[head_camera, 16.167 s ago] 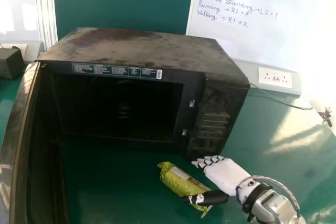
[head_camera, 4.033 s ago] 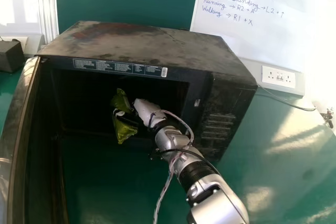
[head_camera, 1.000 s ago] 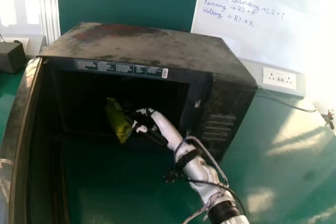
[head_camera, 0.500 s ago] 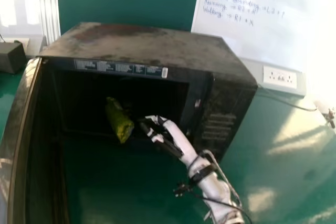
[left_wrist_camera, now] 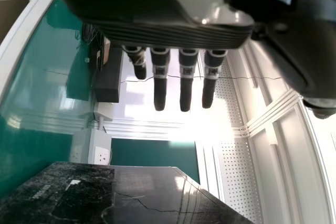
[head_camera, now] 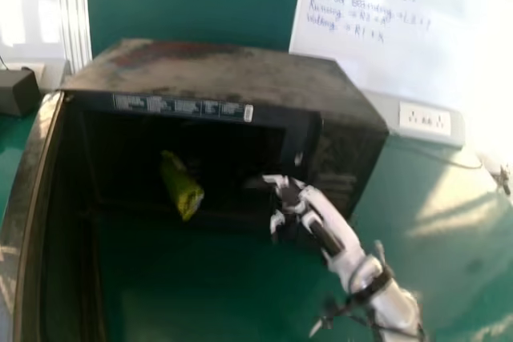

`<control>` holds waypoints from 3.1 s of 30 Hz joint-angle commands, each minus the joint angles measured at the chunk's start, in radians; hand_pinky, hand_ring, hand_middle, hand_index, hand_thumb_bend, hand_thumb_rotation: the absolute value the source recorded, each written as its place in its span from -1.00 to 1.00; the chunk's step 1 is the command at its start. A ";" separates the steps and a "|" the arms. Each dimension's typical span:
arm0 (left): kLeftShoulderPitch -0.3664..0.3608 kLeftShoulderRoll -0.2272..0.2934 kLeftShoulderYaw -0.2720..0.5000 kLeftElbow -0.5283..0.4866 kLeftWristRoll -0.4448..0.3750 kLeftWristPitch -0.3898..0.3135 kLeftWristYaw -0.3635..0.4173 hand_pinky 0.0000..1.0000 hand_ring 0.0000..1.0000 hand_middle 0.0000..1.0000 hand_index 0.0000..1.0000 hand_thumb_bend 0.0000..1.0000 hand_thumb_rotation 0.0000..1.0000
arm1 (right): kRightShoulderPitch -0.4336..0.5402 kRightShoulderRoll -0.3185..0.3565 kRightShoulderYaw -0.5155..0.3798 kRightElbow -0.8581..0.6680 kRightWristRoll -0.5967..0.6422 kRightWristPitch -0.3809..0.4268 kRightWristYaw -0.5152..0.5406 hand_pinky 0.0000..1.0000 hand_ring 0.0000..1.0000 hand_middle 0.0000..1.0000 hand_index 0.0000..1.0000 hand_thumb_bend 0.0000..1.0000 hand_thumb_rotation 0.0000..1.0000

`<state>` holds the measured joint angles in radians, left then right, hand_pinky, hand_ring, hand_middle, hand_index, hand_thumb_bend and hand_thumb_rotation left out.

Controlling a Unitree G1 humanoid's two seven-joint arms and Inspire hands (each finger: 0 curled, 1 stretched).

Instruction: Put biscuit inside oven

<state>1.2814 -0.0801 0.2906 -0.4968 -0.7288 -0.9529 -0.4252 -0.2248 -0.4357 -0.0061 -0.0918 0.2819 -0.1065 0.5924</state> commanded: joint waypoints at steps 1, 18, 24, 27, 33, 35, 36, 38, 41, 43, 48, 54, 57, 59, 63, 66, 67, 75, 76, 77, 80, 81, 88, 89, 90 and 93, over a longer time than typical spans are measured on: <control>-0.015 -0.005 0.019 0.007 -0.004 0.004 0.000 0.68 0.74 0.78 0.76 0.49 0.85 | 0.027 -0.027 -0.027 -0.035 0.034 0.039 0.028 -0.62 0.40 0.55 0.51 0.75 -0.43; -0.155 -0.007 0.131 0.119 0.089 -0.102 -0.025 1.00 0.86 0.86 0.84 0.60 1.00 | 0.206 -0.062 -0.188 -0.270 0.233 0.441 -0.022 0.83 0.79 0.59 0.57 0.82 -0.12; -0.194 0.051 0.107 0.166 0.035 -0.151 -0.093 1.00 0.90 0.91 0.86 0.53 1.00 | 0.250 0.006 -0.228 -0.305 0.279 0.497 -0.120 1.00 0.98 0.70 0.61 1.00 -0.10; -0.177 0.060 0.096 0.133 0.023 -0.139 -0.105 1.00 0.93 0.94 0.88 0.51 1.00 | 0.251 0.010 -0.237 -0.290 0.280 0.498 -0.123 1.00 1.00 0.72 0.62 1.00 -0.10; -0.154 0.076 0.094 0.109 0.033 -0.142 -0.127 1.00 0.94 0.95 0.87 0.45 0.99 | 0.245 0.027 -0.246 -0.267 0.267 0.494 -0.157 1.00 1.00 0.74 0.58 0.97 -0.13; -0.152 0.081 0.097 0.114 0.035 -0.150 -0.137 1.00 0.94 0.96 0.89 0.41 1.00 | 0.246 0.023 -0.254 -0.262 0.267 0.493 -0.159 1.00 1.00 0.75 0.57 0.94 -0.15; -0.152 0.079 0.103 0.115 0.042 -0.154 -0.137 1.00 0.95 0.97 0.90 0.41 1.00 | 0.248 0.022 -0.261 -0.260 0.267 0.490 -0.159 1.00 1.00 0.75 0.55 0.96 -0.13; -0.153 0.088 0.109 0.121 0.045 -0.165 -0.145 1.00 0.95 0.97 0.91 0.45 1.00 | 0.254 0.017 -0.279 -0.253 0.274 0.489 -0.154 1.00 0.98 0.74 0.54 0.97 -0.11; -0.163 0.111 0.110 0.133 0.036 -0.179 -0.163 1.00 0.97 0.97 0.91 0.47 1.00 | 0.261 0.015 -0.312 -0.230 0.301 0.494 -0.134 1.00 1.00 0.76 0.55 0.99 -0.11; -0.169 0.116 0.118 0.139 0.045 -0.183 -0.162 1.00 0.99 0.98 0.90 0.50 1.00 | 0.268 0.015 -0.331 -0.205 0.334 0.504 -0.109 1.00 1.00 0.76 0.54 1.00 -0.09; -0.187 0.109 0.154 0.157 0.089 -0.218 -0.148 1.00 1.00 0.97 0.88 0.61 0.96 | 0.312 -0.001 -0.369 -0.180 0.391 0.557 -0.077 0.95 0.91 0.73 0.54 1.00 0.00; -0.226 0.122 0.172 0.185 0.116 -0.267 -0.135 1.00 1.00 0.97 0.92 0.69 0.93 | 0.354 -0.011 -0.419 -0.183 0.441 0.610 -0.060 0.31 0.78 0.72 0.55 0.99 0.12; -0.235 0.129 0.174 0.199 0.126 -0.282 -0.129 1.00 1.00 1.00 0.97 0.73 0.95 | 0.357 -0.010 -0.436 -0.167 0.444 0.583 -0.027 0.31 0.81 0.74 0.58 0.96 0.16; -0.240 0.129 0.182 0.204 0.140 -0.293 -0.120 1.00 1.00 1.00 0.97 0.74 0.98 | 0.357 -0.011 -0.446 -0.153 0.437 0.559 -0.006 0.12 0.75 0.73 0.58 0.98 0.20; -0.267 0.119 0.227 0.223 0.199 -0.330 -0.092 1.00 1.00 1.00 0.95 0.73 0.88 | 0.345 0.003 -0.463 -0.126 0.443 0.541 -0.008 -0.11 0.60 0.69 0.57 0.96 0.28; -0.287 0.119 0.244 0.237 0.235 -0.362 -0.070 1.00 1.00 1.00 0.94 0.72 0.81 | 0.344 0.010 -0.469 -0.119 0.442 0.533 -0.018 -0.24 0.53 0.67 0.54 0.93 0.35; -0.292 0.120 0.253 0.238 0.251 -0.369 -0.063 1.00 1.00 1.00 0.94 0.72 0.81 | 0.345 0.012 -0.471 -0.120 0.440 0.531 -0.022 -0.27 0.53 0.68 0.54 0.94 0.37; -0.288 0.128 0.309 0.185 0.363 -0.358 0.002 1.00 1.00 1.00 0.93 0.72 0.82 | 0.347 0.020 -0.471 -0.104 0.425 0.496 -0.035 -0.29 0.53 0.63 0.51 0.91 0.33; -0.284 0.127 0.318 0.176 0.377 -0.351 0.009 1.00 1.00 1.00 0.92 0.72 0.81 | 0.347 0.020 -0.471 -0.104 0.425 0.496 -0.038 -0.28 0.54 0.63 0.51 0.89 0.33; -0.283 0.128 0.325 0.170 0.390 -0.346 0.016 1.00 1.00 1.00 0.92 0.72 0.81 | 0.348 0.021 -0.471 -0.105 0.425 0.495 -0.040 -0.25 0.55 0.63 0.51 0.89 0.33; -0.295 0.144 0.333 0.172 0.409 -0.350 0.032 1.00 1.00 1.00 0.92 0.70 0.81 | 0.350 0.024 -0.470 -0.106 0.427 0.492 -0.045 -0.28 0.52 0.61 0.50 0.79 0.32; -0.298 0.147 0.333 0.170 0.413 -0.346 0.040 1.00 1.00 1.00 0.91 0.69 0.81 | 0.349 0.025 -0.469 -0.107 0.427 0.492 -0.048 -0.29 0.51 0.60 0.50 0.77 0.31; -0.305 0.171 0.331 0.148 0.434 -0.321 0.072 1.00 1.00 1.00 0.89 0.70 0.80 | 0.351 0.029 -0.463 -0.110 0.417 0.485 -0.058 -0.31 0.50 0.58 0.47 0.65 0.24; -0.314 0.171 0.336 0.150 0.443 -0.324 0.076 1.00 1.00 0.99 0.88 0.70 0.79 | 0.350 0.031 -0.462 -0.110 0.413 0.481 -0.062 -0.31 0.48 0.57 0.47 0.63 0.23; -0.320 0.171 0.340 0.147 0.452 -0.324 0.081 1.00 1.00 0.98 0.88 0.70 0.80 | 0.349 0.033 -0.461 -0.111 0.412 0.480 -0.065 -0.32 0.46 0.56 0.46 0.62 0.22; -0.329 0.167 0.343 0.133 0.480 -0.311 0.092 1.00 1.00 0.99 0.88 0.69 0.80 | 0.344 0.037 -0.462 -0.109 0.415 0.478 -0.069 -0.32 0.43 0.55 0.45 0.62 0.20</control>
<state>0.9570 0.0844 0.6186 -0.3522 -0.2660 -1.2725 -0.3442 0.1280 -0.4071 -0.4683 -0.2057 0.6959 0.3828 0.5279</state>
